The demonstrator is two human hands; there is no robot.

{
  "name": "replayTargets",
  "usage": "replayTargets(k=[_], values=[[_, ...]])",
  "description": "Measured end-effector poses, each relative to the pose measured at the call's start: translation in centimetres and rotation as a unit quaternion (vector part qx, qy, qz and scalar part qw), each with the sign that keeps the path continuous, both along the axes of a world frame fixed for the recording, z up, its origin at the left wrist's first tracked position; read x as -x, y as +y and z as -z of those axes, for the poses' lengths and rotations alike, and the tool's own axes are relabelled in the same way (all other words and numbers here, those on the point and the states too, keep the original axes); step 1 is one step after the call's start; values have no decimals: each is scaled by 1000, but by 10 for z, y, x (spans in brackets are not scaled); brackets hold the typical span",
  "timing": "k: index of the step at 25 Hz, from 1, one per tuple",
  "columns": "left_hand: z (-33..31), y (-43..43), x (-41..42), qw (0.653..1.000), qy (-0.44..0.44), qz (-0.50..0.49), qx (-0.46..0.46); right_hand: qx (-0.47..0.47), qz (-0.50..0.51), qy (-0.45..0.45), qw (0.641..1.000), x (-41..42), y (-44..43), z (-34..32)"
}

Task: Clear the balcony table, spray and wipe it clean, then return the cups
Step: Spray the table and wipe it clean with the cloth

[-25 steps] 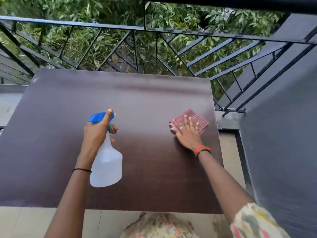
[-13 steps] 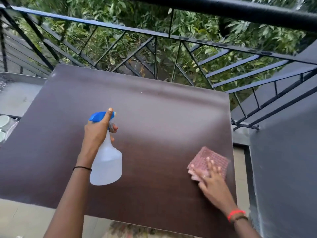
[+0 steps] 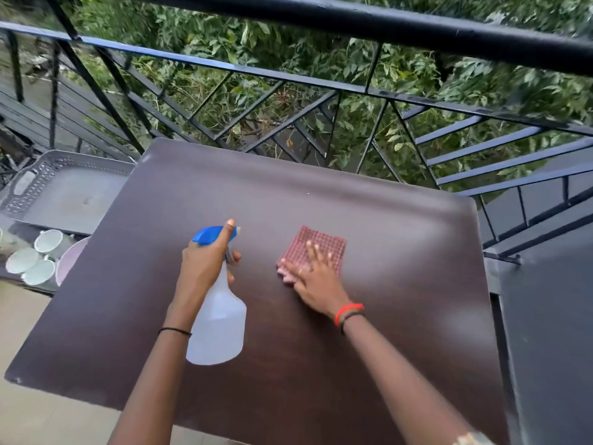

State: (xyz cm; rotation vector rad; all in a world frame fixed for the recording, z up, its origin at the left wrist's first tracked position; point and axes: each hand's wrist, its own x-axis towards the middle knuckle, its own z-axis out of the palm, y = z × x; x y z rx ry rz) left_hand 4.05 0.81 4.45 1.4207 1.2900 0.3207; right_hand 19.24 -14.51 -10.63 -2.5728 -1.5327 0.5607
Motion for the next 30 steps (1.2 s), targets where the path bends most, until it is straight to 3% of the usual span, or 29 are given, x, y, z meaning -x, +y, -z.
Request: replayTargets(k=[4,9,13,16,19,22,26,30], values=[[-1,37,3,1000,-16,11,1,-30,-36,-6,999,64,-54,5],[3,74,10,999,-10,40,0,20,156,-4,988,7,-100,-1],[10,96,22,999,-2,47,15,32,258,-40,965,-105,-7,1],[18,111,32,998,9,55,21,60,250,-26,966,-139,89,0],[25,124,39,998,11,61,19,49,171,-32,984,-105,166,-1],[27,135,44,998,7,60,17,15,54,-19,998,-26,177,6],[22,148,45,998,-3,60,13,-39,6,33,999,85,98,5],[16,153,45,998,-19,50,11,-12,76,42,996,118,-9,1]])
